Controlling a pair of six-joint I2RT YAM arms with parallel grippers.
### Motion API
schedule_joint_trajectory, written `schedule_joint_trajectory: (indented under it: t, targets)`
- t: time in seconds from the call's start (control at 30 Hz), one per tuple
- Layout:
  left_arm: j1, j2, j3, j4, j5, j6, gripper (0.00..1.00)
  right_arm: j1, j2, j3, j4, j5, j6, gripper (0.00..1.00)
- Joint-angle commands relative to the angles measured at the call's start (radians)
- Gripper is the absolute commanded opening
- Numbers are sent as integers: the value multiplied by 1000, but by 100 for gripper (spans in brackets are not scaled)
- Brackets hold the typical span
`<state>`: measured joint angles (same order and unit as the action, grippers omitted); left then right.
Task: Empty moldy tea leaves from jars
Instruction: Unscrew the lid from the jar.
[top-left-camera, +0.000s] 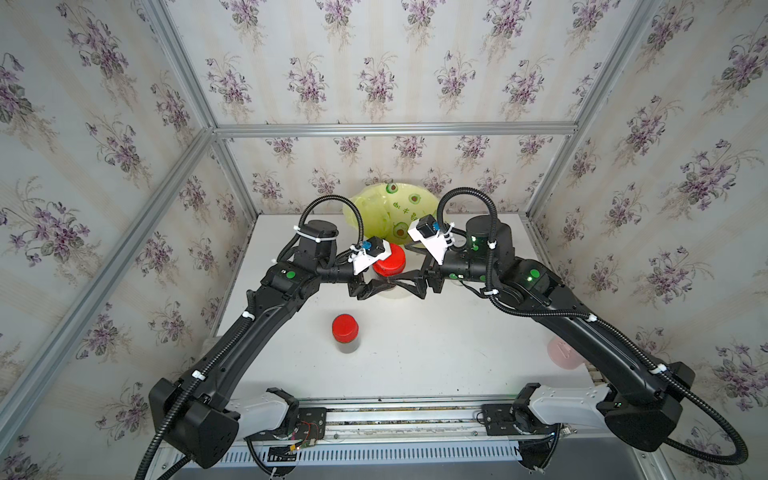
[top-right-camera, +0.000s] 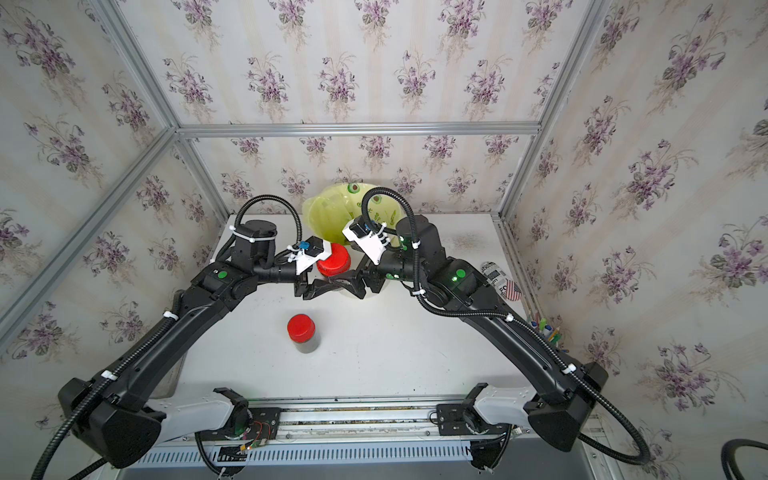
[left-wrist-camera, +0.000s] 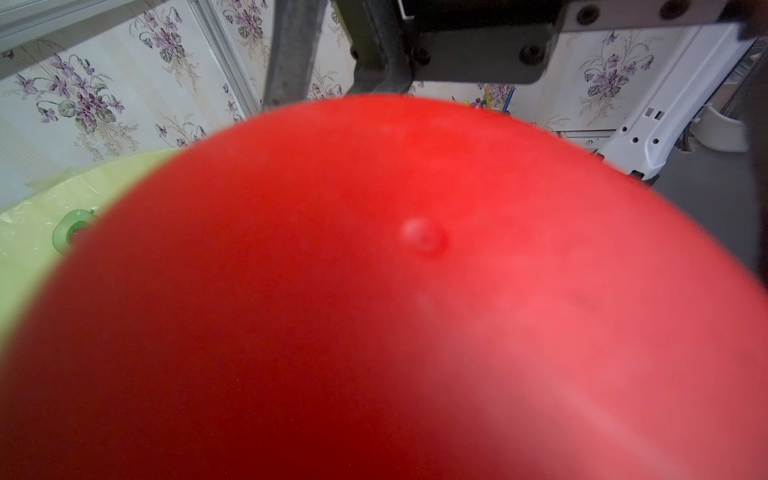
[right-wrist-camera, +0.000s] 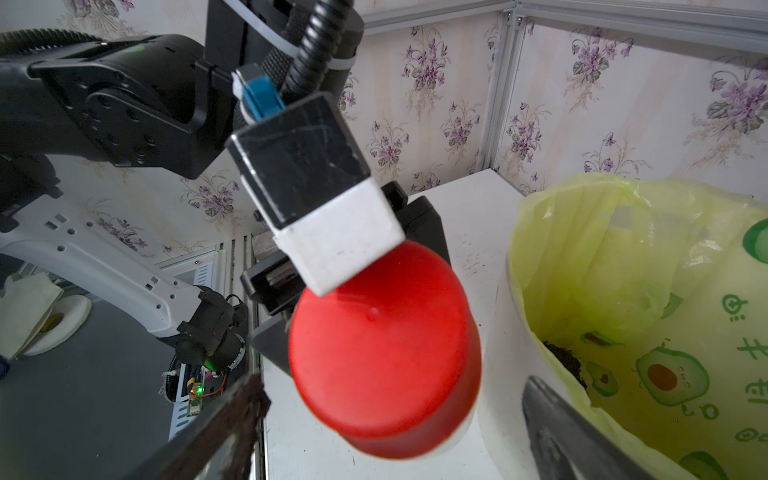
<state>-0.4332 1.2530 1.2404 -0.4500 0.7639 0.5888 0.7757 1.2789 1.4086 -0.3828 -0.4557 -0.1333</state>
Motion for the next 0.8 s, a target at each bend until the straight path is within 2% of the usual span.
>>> schedule_joint_trajectory:
  t: [0.0, 0.43, 0.77]
  targets:
    - [1, -2, 11, 16, 27, 0, 74, 22, 11, 4, 59, 41, -8, 96]
    - [1, -2, 15, 16, 34, -2, 75, 112, 31, -48, 189, 277, 29, 95]
    - [-1, 0, 17, 16, 34, -3, 77, 116, 22, -93, 259, 316, 83, 86]
